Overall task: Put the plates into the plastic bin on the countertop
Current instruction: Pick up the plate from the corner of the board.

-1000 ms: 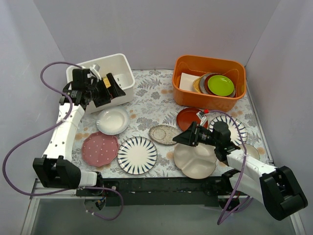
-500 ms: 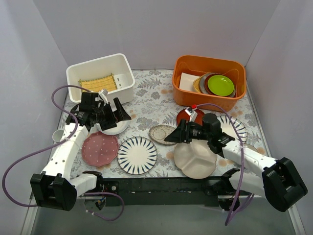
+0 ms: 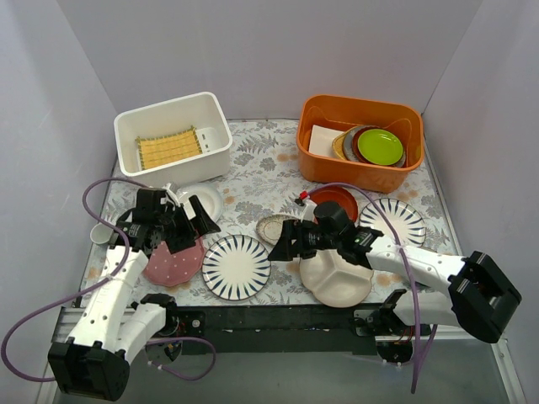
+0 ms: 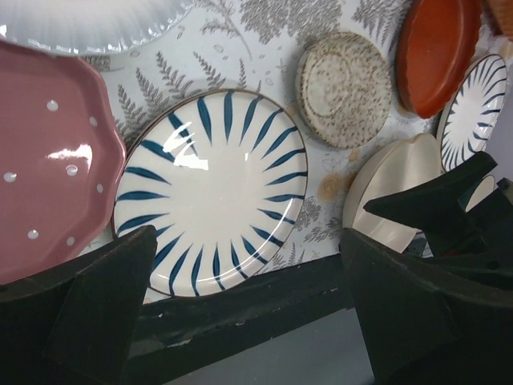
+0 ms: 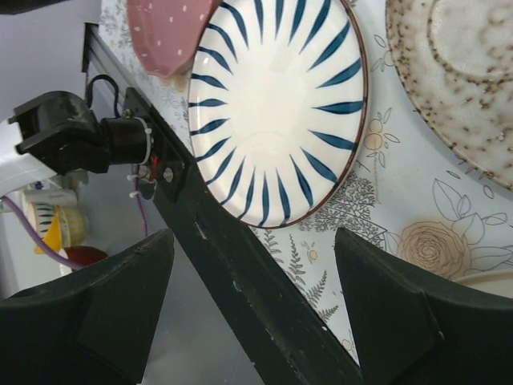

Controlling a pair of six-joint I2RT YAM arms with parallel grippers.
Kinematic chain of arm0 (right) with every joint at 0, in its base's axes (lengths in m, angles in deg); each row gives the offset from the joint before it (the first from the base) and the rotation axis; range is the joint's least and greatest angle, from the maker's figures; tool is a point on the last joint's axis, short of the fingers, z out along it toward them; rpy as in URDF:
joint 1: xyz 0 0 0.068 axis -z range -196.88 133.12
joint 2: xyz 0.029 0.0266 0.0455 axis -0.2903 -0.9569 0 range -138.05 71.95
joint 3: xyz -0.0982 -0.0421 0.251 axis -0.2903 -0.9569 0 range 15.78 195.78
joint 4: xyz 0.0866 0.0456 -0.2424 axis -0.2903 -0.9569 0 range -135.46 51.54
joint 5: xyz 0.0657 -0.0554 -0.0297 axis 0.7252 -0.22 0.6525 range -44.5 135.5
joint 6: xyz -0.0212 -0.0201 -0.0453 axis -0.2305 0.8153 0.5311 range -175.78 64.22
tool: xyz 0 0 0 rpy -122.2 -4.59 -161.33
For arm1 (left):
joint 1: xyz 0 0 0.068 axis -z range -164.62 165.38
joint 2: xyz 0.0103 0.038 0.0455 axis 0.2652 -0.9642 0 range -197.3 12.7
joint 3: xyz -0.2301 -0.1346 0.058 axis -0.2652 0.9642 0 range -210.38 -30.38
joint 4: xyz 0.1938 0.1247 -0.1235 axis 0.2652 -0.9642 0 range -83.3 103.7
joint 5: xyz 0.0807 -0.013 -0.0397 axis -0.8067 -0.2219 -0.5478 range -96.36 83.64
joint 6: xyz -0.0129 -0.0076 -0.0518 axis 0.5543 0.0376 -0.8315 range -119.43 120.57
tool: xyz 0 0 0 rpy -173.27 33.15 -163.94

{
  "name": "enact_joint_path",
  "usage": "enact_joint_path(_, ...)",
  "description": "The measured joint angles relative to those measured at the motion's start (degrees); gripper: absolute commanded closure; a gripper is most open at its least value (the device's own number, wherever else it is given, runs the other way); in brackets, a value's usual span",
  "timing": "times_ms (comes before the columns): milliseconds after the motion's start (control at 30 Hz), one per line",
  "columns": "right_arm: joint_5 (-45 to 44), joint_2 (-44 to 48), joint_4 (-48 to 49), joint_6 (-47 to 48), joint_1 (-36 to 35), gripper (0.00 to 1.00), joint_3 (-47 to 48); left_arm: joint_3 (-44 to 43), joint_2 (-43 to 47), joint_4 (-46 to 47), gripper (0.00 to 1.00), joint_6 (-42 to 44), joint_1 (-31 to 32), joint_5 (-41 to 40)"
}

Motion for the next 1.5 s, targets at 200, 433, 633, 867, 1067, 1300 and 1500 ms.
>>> enact_joint_path(200,-4.2,-1.8,-1.9,0.4,-1.8,0.17,0.2,6.0,1.3,-0.7,0.02,-2.1,0.0,1.0)
enact_joint_path(433,-6.8,-6.2,-1.4,0.4,-3.2,0.22,0.2,8.4,2.8,-1.1,0.02,-2.4,0.0,1.2)
enact_joint_path(633,-8.3,-12.0,-0.8,0.4,-4.5,0.27,1.5,10.3,2.7,-1.6,0.02,-2.6,0.0,1.2)
enact_joint_path(867,-9.8,-16.1,2.8,-1.1,-6.7,0.36,2.2,11.1,2.1,-2.1,0.02,-2.5,0.0,1.2)
enact_joint_path(1067,-11.1,-18.9,3.4,-1.4,-7.2,0.43,3.4,11.8,2.1,-2.4,0.02,-2.5,0.0,1.2)
enact_joint_path(1300,-11.4,-23.0,6.5,-2.9,-7.8,0.66,4.9,11.8,2.1,-2.5,0.02,-2.1,0.0,1.2)
enact_joint_path(1500,-11.7,-24.6,7.9,-4.3,-7.8,0.95,5.0,11.8,2.7,-2.5,0.02,-2.1,0.1,1.2)
